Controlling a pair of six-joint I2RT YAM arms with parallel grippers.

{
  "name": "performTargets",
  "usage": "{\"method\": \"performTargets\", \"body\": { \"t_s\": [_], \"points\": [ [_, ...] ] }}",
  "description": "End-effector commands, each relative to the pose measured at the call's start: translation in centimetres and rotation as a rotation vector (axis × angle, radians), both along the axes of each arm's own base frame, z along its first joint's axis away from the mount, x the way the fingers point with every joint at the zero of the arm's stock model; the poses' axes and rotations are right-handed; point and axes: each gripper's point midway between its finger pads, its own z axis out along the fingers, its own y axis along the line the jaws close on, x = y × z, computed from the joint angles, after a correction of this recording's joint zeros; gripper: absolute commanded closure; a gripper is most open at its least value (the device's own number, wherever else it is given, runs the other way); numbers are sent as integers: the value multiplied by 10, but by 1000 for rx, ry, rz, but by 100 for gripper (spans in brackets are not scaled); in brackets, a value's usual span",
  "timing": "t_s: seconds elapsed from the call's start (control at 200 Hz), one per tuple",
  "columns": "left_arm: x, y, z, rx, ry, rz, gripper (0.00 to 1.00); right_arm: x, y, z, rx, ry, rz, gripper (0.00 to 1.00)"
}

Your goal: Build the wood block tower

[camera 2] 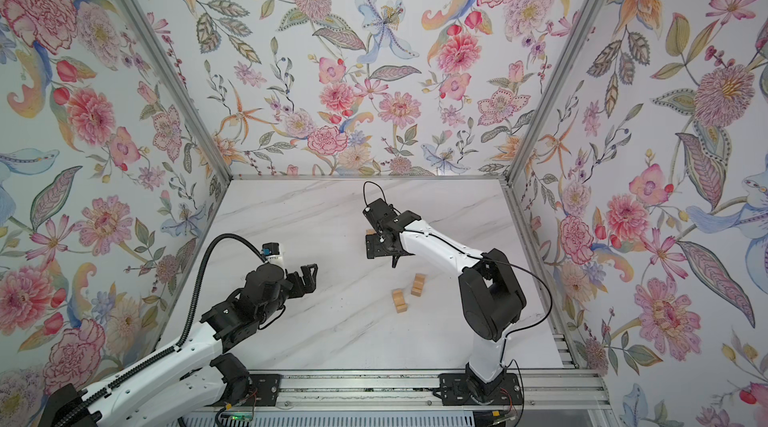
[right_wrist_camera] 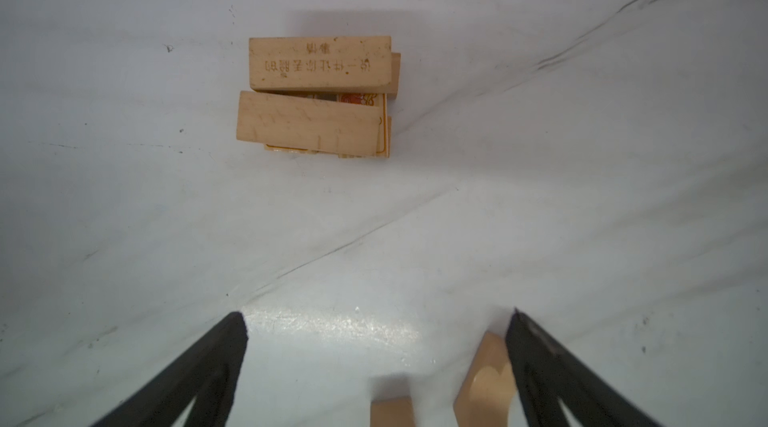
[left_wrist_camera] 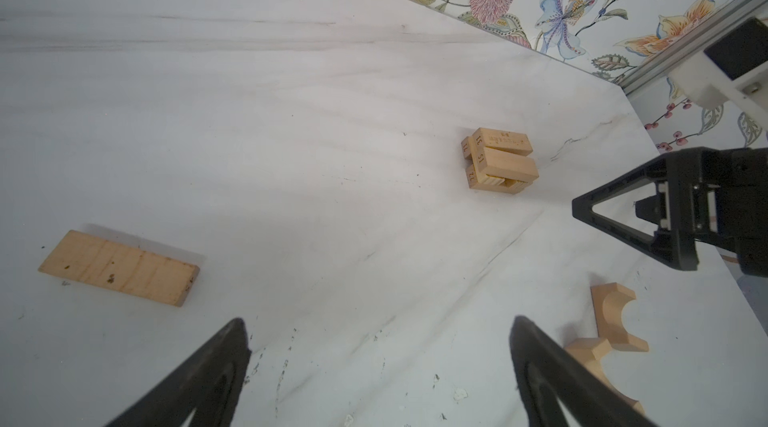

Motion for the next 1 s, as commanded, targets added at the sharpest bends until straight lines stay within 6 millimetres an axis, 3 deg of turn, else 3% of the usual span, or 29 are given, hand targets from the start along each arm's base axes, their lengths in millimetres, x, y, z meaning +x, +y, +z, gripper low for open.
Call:
{"method": "performTargets", "body": {
  "t_s": [0.0, 0.15, 0.295, 0.46, 0.701, 0.991],
  "points": [
    [-11, 3, -8, 17, 20, 19, 1, -15, -8, 12, 6, -24, -11, 0],
    [-25, 1, -12, 10, 17, 18, 2, -32, -15, 6, 20, -20, -7, 0],
    [-32, 6, -22, -14, 28, 34, 2, -33, -12, -2, 20, -10, -1, 1],
    [-29, 7, -23, 21, 21, 40, 1, -13, 7, -7, 23, -8, -1, 1],
    [-8, 7, -27, 111, 37, 40, 1, 26, 43, -19, 32, -4, 7, 0],
    [15, 35, -29, 84, 48, 82, 1, 60, 54, -39, -14, 18, -29, 1]
  ]
}}
